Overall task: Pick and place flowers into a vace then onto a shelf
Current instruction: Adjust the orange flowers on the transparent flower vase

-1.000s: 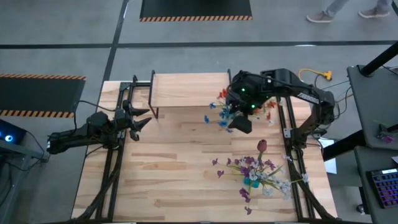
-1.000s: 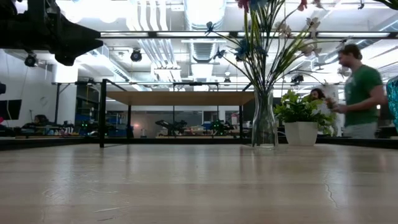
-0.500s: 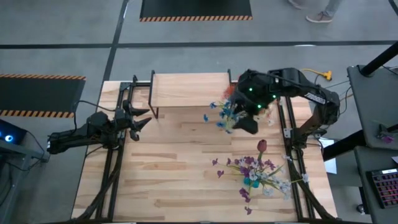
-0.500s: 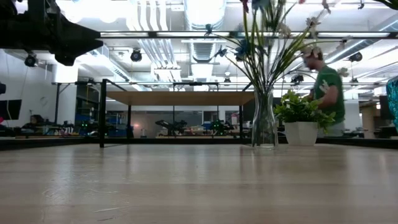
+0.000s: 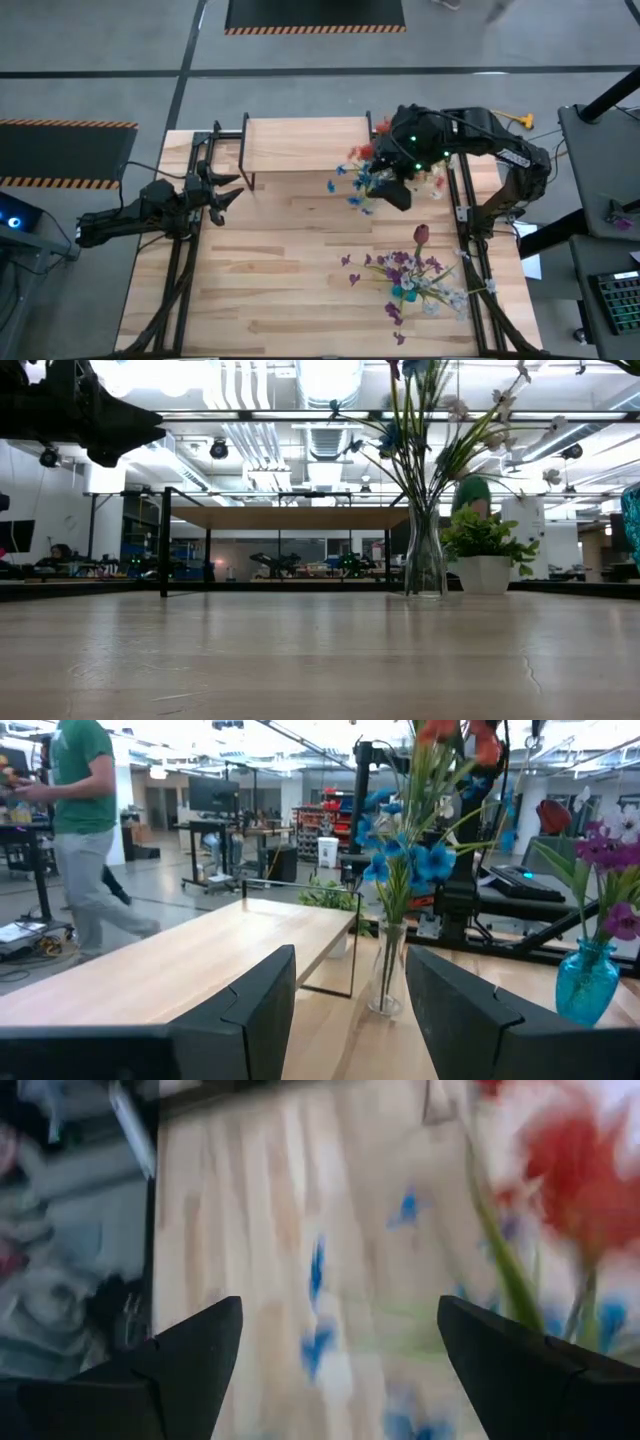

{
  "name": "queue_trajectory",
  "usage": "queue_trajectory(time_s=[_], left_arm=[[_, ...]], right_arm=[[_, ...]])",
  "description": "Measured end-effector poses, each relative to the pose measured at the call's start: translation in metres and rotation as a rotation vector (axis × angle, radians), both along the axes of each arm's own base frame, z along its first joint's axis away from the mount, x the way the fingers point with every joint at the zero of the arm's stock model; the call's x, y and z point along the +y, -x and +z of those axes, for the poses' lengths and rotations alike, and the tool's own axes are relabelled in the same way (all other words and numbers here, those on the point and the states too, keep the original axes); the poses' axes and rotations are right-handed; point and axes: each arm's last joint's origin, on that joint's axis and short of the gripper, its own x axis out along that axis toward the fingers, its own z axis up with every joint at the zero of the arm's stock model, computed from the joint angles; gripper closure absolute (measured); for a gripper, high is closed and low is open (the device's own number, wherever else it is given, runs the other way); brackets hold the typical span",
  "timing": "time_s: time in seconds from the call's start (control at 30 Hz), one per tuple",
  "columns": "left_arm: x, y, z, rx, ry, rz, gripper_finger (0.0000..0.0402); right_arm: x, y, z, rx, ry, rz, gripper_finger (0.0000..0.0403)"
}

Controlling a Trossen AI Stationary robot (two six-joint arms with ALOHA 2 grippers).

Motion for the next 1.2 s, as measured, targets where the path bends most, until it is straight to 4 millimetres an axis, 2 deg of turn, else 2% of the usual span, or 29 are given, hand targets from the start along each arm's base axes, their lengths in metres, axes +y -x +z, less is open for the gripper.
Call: queue_trajectory(time_s=[0.03, 0.13, 0.2, 0.27, 0.33, 0.4, 0.63, 0.83, 1.2], left_arm=[[0.000, 0.000, 0.000, -0.001, 0.000, 0.001, 0.0226], [0.000, 0.000, 0.000, -0.001, 0.004, 0.000, 0.0226], [0.000, 0.000, 0.000, -0.003, 0.006, 0.000, 0.0226], [0.000, 0.000, 0.000, -0.001, 0.007, 0.000, 0.0226], [0.000, 0.000, 0.000, -0.001, 0.007, 0.000, 0.0226], [0.000, 0.000, 0.000, 0.000, 0.007, 0.000, 0.0226], [0.000, 0.000, 0.000, 0.000, 0.007, 0.000, 0.0226], [0.000, 0.000, 0.000, -0.001, 0.007, -0.001, 0.0226], [0.000, 0.000, 0.000, -0.001, 0.007, -0.001, 0.0226]], right_arm=[[0.001, 0.004, -0.001, 0.034, -0.029, 0.027, 0.0074], [0.001, 0.003, 0.008, -0.035, 0.010, 0.012, 0.0074], [0.003, 0.008, 0.006, 0.007, -0.015, 0.039, 0.0074], [0.001, 0.004, 0.014, -0.081, 0.032, 0.006, 0.0074], [0.004, 0.008, 0.011, -0.033, 0.006, 0.038, 0.0074], [0.002, 0.004, 0.017, -0.105, 0.062, 0.012, 0.0074], [0.003, 0.003, 0.015, -0.103, 0.102, 0.038, 0.0074], [0.003, 0.004, 0.025, -0.177, 0.129, 0.052, 0.0074], [0.008, 0.014, 0.033, -0.206, 0.073, 0.056, 0.0074]])
